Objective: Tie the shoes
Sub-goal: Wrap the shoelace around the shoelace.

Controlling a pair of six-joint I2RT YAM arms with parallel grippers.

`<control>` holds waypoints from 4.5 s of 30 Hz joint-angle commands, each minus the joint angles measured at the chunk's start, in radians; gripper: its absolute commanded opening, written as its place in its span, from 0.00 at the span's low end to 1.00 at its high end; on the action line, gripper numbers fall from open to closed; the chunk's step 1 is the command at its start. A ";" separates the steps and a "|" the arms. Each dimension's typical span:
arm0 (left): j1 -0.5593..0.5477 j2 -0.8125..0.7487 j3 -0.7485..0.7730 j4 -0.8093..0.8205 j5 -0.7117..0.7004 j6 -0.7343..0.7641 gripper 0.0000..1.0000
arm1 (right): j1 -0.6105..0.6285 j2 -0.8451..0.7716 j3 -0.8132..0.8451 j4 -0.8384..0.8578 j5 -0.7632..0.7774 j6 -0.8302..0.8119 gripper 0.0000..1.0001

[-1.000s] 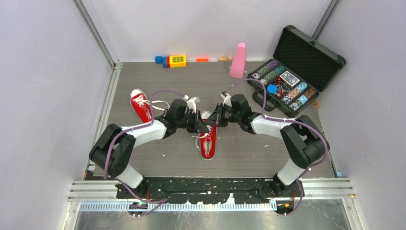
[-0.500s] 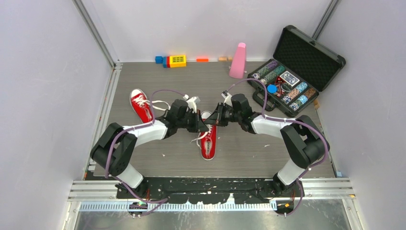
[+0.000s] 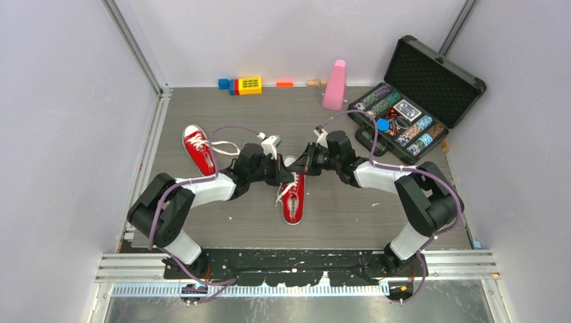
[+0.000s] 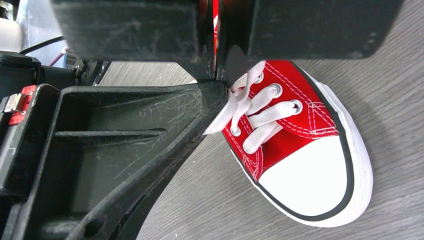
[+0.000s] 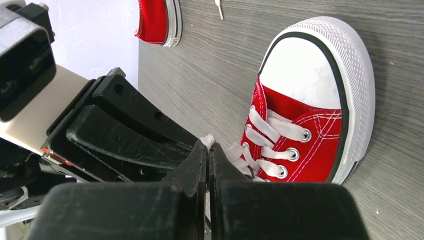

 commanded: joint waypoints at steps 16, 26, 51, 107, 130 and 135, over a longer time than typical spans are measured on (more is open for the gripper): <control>-0.029 0.118 -0.119 0.536 0.091 -0.115 0.00 | 0.010 -0.030 -0.035 0.040 0.083 0.053 0.00; 0.012 0.160 -0.099 0.487 0.140 -0.160 0.00 | 0.005 -0.047 -0.024 -0.059 0.136 0.016 0.03; 0.019 0.184 -0.080 0.430 0.169 -0.152 0.00 | 0.003 -0.078 0.039 -0.226 0.181 -0.050 0.45; 0.019 0.189 -0.038 0.368 0.195 -0.136 0.00 | 0.030 -0.055 0.315 -0.695 0.264 -0.319 0.00; 0.019 0.217 -0.014 0.310 0.249 -0.113 0.00 | 0.053 0.063 0.486 -0.679 0.283 -0.262 0.00; 0.019 0.228 -0.014 0.324 0.267 -0.125 0.00 | 0.053 0.082 0.479 -0.629 0.286 -0.230 0.00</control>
